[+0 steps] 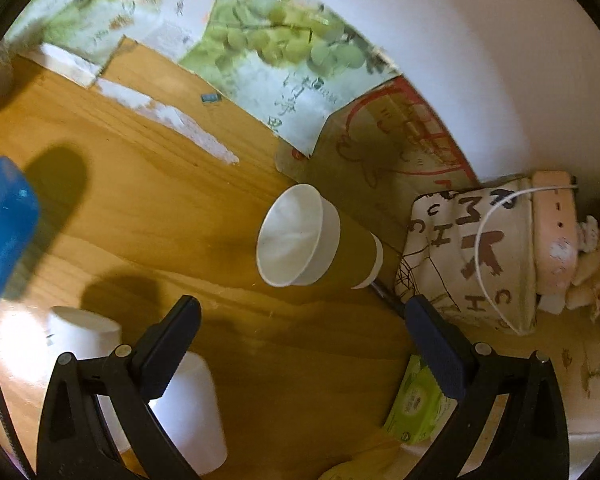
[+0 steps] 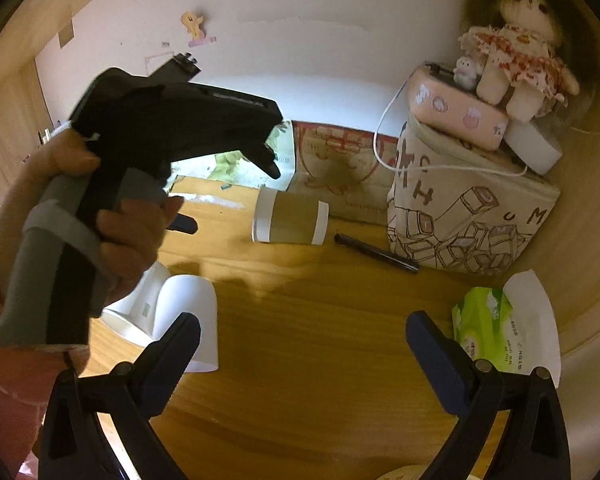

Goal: Flip cup upright
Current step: 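Close the left gripper on the rim of the brown-sleeved cup, then lift the brown-sleeved cup with the left gripper and carry it away from the bag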

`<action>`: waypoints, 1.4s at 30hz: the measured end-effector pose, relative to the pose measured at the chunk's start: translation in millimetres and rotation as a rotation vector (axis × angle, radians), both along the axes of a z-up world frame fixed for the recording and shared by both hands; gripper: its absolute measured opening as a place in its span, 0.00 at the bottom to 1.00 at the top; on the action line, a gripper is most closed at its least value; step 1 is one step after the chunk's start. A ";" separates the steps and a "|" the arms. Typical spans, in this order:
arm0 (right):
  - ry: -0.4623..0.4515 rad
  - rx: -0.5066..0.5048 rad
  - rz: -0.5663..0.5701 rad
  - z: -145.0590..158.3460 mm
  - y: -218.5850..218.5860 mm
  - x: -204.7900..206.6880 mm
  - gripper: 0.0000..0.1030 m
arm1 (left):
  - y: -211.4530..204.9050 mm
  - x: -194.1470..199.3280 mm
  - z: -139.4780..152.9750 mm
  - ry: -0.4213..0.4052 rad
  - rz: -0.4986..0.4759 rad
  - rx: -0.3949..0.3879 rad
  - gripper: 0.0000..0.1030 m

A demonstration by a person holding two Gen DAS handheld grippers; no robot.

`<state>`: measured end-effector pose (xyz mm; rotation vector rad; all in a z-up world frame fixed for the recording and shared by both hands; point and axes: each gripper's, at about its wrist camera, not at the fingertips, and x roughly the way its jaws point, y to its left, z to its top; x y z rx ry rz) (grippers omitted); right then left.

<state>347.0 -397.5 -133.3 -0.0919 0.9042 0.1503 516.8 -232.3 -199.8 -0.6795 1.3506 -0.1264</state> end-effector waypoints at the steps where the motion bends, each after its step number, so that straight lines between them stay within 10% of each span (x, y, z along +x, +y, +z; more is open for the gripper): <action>1: 0.009 0.008 0.006 -0.5 -2.3 1.6 1.00 | -0.8 1.7 -3.4 0.005 -0.001 -0.003 0.99; 19: 0.030 0.002 -0.035 -15.3 -18.7 18.5 1.00 | -4.9 29.4 -42.6 0.033 0.001 -0.147 0.73; 30: 0.024 -0.005 -0.025 -14.6 -10.8 21.1 1.00 | -5.6 34.5 -50.2 0.011 -0.023 -0.344 0.20; 42: 0.015 -0.010 -0.038 -8.3 -7.3 15.9 1.00 | -6.5 29.0 -33.1 -0.016 -0.102 -0.386 0.04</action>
